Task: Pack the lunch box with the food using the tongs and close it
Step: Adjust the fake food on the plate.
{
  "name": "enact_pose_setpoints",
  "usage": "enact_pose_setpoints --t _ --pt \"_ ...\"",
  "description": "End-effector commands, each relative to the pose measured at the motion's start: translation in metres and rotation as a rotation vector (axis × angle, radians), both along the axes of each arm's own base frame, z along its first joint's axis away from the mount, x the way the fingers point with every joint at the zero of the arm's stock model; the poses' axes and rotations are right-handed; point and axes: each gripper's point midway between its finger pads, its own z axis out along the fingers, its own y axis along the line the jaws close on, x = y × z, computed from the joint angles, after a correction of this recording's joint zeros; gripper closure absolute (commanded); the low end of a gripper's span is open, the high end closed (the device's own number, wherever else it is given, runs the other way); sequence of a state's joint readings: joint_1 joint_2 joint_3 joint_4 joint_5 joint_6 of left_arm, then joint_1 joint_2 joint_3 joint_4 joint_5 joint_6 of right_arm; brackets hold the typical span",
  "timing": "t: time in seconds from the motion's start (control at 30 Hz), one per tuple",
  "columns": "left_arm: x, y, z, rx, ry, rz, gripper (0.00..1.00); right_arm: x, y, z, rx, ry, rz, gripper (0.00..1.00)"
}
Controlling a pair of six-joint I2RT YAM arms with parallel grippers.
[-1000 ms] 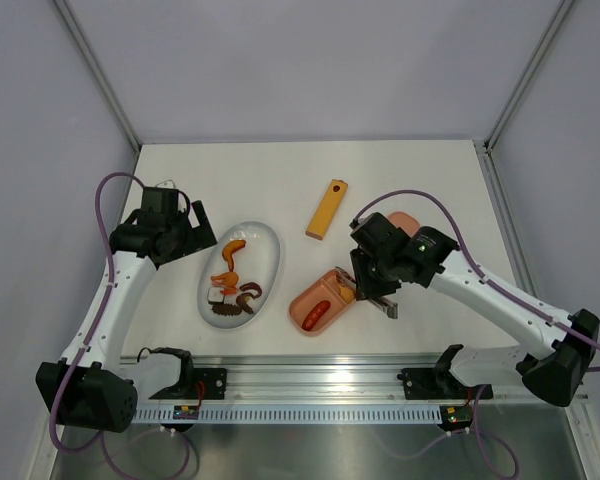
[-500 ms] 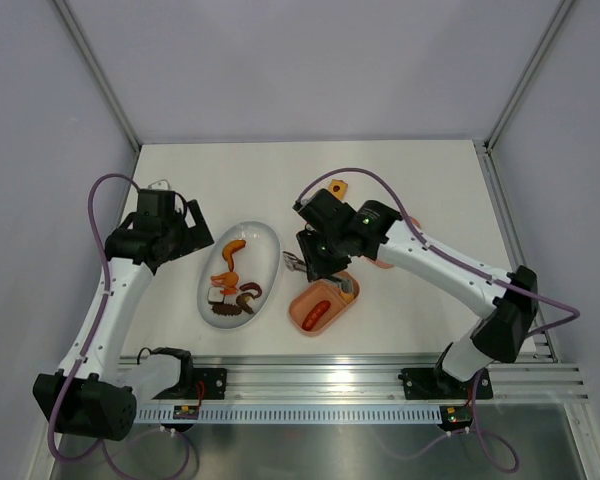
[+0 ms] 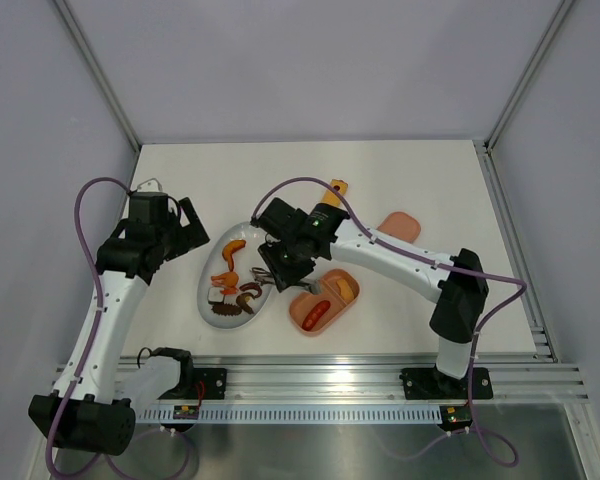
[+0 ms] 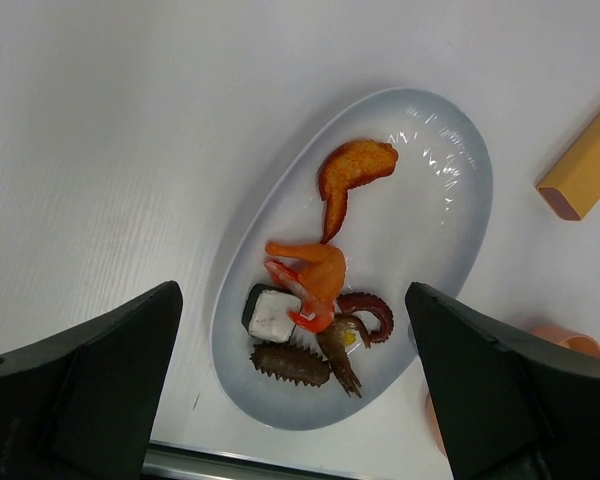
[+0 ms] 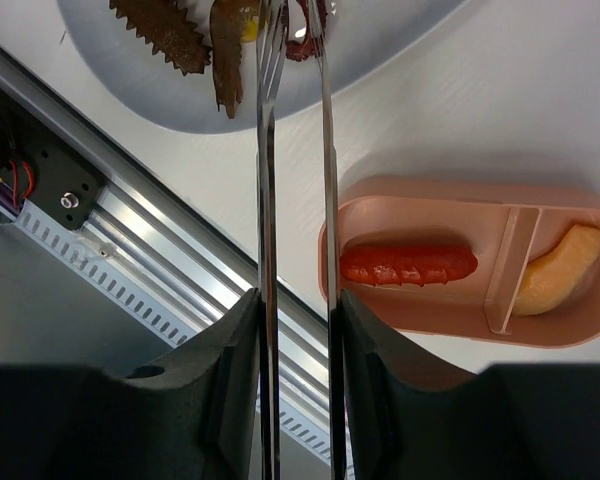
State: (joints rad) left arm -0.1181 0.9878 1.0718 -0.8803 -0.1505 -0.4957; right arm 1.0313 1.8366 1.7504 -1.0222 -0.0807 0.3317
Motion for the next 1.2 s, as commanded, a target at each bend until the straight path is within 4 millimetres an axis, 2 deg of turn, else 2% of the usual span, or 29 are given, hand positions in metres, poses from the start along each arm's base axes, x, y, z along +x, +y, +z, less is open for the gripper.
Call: enact_pose_setpoints --t 0.0,0.47,0.8,1.17 --pt "0.009 0.004 0.01 0.0 -0.061 0.029 0.01 -0.005 0.011 0.007 0.015 -0.016 0.063 0.58" --pt "0.01 0.008 0.007 0.012 -0.064 0.056 0.01 0.006 0.007 -0.02 -0.088 -0.034 0.046 0.49" --pt "0.011 0.009 0.006 0.015 -0.056 0.062 0.01 0.011 0.012 -0.034 -0.126 -0.046 0.077 0.48" --pt "0.008 0.012 0.007 0.026 -0.058 0.067 0.01 0.014 0.021 -0.034 -0.136 -0.087 0.121 0.49"
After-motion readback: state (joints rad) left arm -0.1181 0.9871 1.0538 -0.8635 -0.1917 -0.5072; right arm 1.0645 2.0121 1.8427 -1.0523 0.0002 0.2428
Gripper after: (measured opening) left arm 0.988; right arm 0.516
